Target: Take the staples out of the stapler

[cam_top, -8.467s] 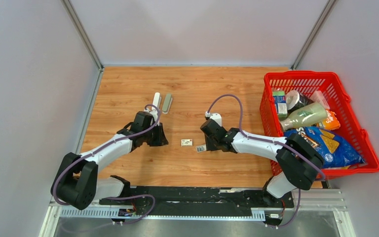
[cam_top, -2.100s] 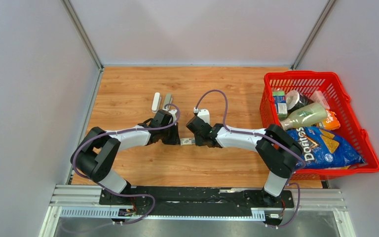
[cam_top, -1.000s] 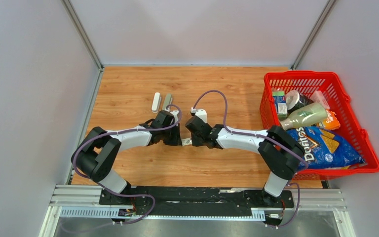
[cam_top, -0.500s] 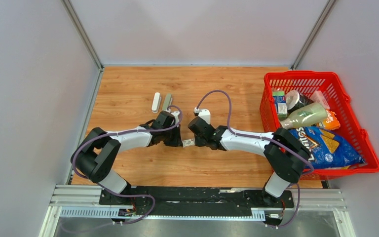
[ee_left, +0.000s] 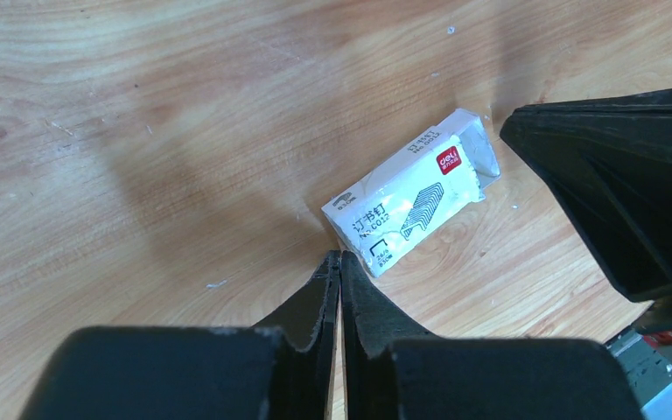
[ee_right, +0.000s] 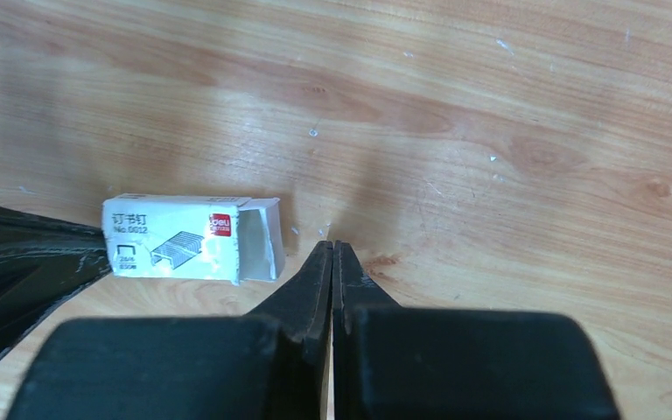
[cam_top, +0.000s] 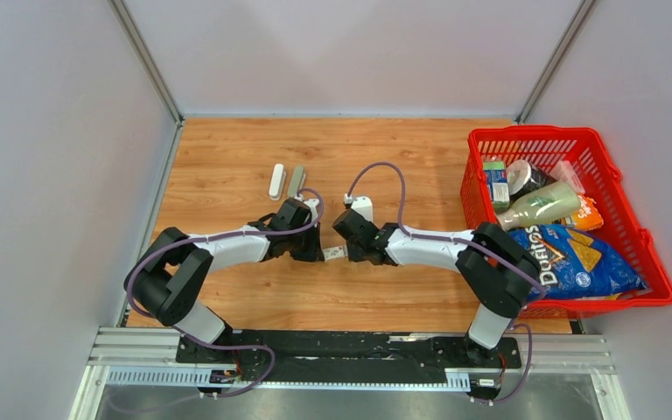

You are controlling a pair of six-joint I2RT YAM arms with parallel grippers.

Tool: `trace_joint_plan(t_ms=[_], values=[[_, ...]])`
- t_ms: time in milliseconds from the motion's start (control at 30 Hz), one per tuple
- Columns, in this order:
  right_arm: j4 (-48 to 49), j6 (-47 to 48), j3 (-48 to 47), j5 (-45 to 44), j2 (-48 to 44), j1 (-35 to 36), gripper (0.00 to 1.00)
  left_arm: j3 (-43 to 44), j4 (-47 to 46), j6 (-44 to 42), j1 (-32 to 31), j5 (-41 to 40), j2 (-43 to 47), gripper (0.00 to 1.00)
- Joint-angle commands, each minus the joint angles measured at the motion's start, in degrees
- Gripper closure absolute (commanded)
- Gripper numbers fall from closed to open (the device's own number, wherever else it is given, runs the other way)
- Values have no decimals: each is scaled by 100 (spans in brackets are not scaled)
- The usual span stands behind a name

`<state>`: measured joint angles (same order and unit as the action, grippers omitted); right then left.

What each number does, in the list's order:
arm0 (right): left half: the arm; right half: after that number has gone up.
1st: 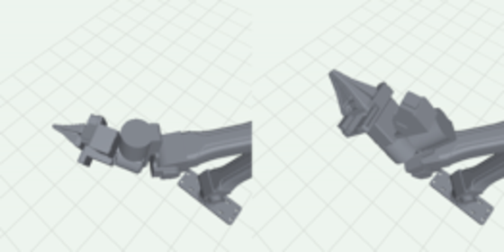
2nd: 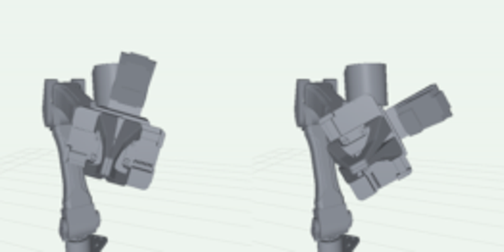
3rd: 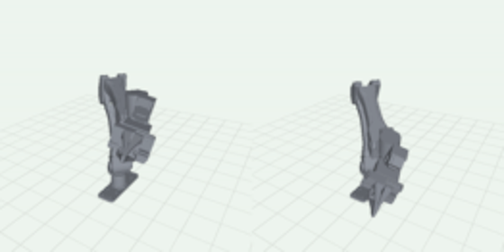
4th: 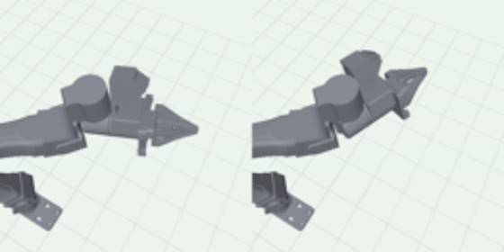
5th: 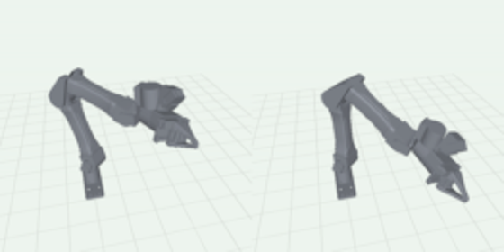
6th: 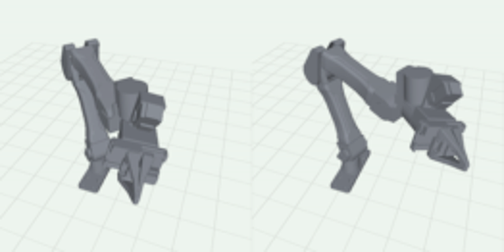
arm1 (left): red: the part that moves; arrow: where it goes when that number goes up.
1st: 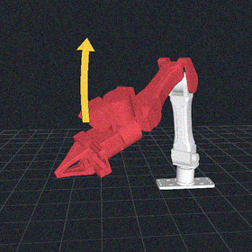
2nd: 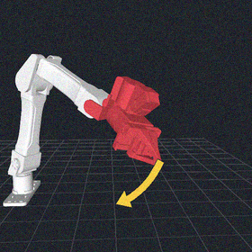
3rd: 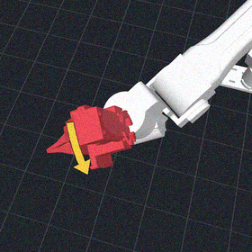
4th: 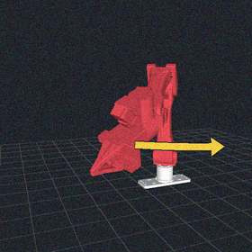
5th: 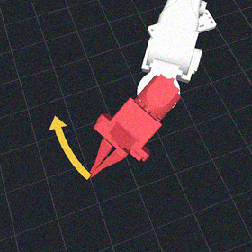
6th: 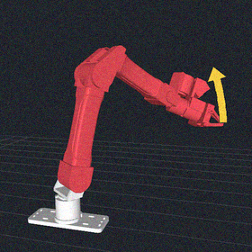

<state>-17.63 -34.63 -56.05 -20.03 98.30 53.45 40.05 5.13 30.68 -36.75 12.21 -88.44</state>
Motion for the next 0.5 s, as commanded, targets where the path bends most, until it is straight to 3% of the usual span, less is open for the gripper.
trace_joint_plan(t_ms=[0, 467], values=[[312, 79, -46, -124, 128, -10, 100, 38, -3, 26, -51, -87, 82, 91], [699, 299, -64, 60, 383, -10, 100, 73, -73, 26, -51, -87, -85, 91]])
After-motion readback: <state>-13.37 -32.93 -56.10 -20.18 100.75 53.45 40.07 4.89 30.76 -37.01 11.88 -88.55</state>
